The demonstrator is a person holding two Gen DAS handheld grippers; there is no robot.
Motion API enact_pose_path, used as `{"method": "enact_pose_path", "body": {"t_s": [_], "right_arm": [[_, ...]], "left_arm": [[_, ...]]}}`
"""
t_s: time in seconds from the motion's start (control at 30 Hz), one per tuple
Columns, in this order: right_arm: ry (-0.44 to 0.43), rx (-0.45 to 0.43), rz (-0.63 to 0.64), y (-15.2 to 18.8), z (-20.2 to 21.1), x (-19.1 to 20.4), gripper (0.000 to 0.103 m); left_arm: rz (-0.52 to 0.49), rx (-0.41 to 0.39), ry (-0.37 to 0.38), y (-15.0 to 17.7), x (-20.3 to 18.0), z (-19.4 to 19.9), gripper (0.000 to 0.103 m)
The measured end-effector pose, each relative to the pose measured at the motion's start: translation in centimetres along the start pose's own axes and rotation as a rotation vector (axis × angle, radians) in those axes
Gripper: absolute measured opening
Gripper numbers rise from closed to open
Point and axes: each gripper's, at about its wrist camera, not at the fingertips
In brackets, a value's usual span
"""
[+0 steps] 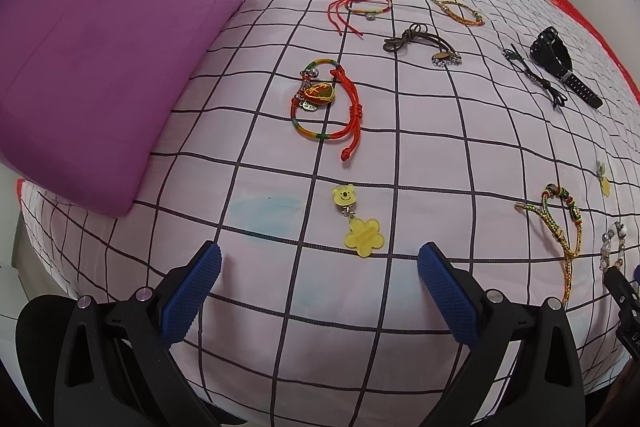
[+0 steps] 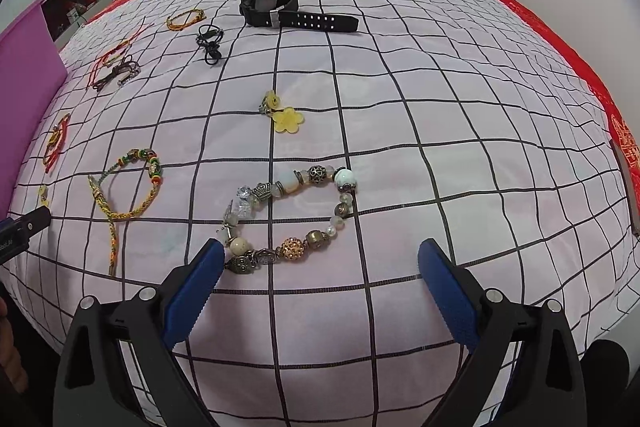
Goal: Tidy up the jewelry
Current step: 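Lower the right gripper to the silver beaded bracelet while the left gripper approaches the yellow flower charm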
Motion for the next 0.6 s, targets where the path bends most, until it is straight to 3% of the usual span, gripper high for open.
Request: {"method": "enact_pose_path", "body": {"t_s": [0.6], "right_arm": [[-0.034, 0.002, 0.036, -0.9, -1.5, 0.1, 0.093]], "left_arm": [[0.012, -0.004, 0.02, -0.4, -0.4, -1.1, 0.098]]}}
Point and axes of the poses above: each gripper's, at about its wrist camera, not at the fingertips, and z roughly against the way its jaws point, x to its left, y to its underside, and after that the axes turned 11 degrees about -y, right-handed
